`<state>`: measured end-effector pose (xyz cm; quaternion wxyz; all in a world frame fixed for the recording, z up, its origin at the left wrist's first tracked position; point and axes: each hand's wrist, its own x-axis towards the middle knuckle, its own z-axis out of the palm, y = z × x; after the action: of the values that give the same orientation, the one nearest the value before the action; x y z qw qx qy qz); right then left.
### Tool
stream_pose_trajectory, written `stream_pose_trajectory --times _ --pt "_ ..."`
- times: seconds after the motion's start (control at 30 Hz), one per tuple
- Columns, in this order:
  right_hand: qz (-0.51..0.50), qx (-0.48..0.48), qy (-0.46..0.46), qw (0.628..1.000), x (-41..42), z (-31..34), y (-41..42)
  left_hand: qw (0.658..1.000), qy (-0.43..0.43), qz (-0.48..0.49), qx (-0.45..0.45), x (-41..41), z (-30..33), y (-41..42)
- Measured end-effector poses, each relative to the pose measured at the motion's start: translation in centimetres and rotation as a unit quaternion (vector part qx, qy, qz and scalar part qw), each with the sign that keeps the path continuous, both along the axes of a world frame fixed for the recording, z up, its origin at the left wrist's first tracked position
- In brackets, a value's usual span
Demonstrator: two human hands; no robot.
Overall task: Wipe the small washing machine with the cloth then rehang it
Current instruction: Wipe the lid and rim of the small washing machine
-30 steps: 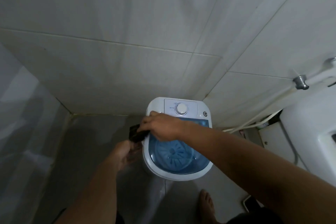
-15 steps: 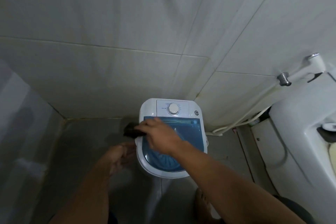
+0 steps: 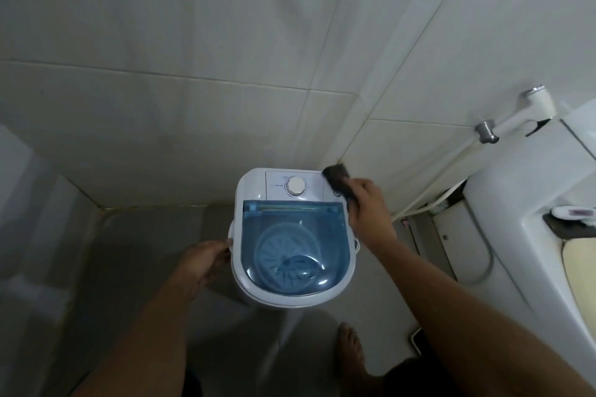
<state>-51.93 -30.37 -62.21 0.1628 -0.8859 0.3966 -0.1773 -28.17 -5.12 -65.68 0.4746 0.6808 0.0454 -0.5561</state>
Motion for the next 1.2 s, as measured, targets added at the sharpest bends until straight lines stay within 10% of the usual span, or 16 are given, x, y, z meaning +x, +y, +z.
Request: stream_pose_trajectory --times 0.27,0.4,0.67,0.9,1.2 --pt "-0.063 0.036 0.029 0.997 1.1 -3.9 2.0 0.996 -0.084 -0.018 0.016 0.2 -1.8 -0.6" --pt "0.044 -0.044 0.084 0.995 -0.6 -3.0 4.9 0.994 -0.104 -0.028 0.026 0.1 -1.2 -0.8" --pt "0.254 0.091 0.024 0.963 0.0 -3.0 17.4 0.97 -0.199 -0.122 0.07 -1.2 1.1 0.3" --pt "-0.131 0.099 -0.076 0.984 -4.0 -1.3 6.6 0.981 -0.166 -0.079 0.058 -1.8 0.7 2.1" --pt "-0.186 0.103 -0.125 0.969 -7.0 -4.4 17.3 0.998 -0.065 -0.013 0.017 -3.6 2.8 1.3"
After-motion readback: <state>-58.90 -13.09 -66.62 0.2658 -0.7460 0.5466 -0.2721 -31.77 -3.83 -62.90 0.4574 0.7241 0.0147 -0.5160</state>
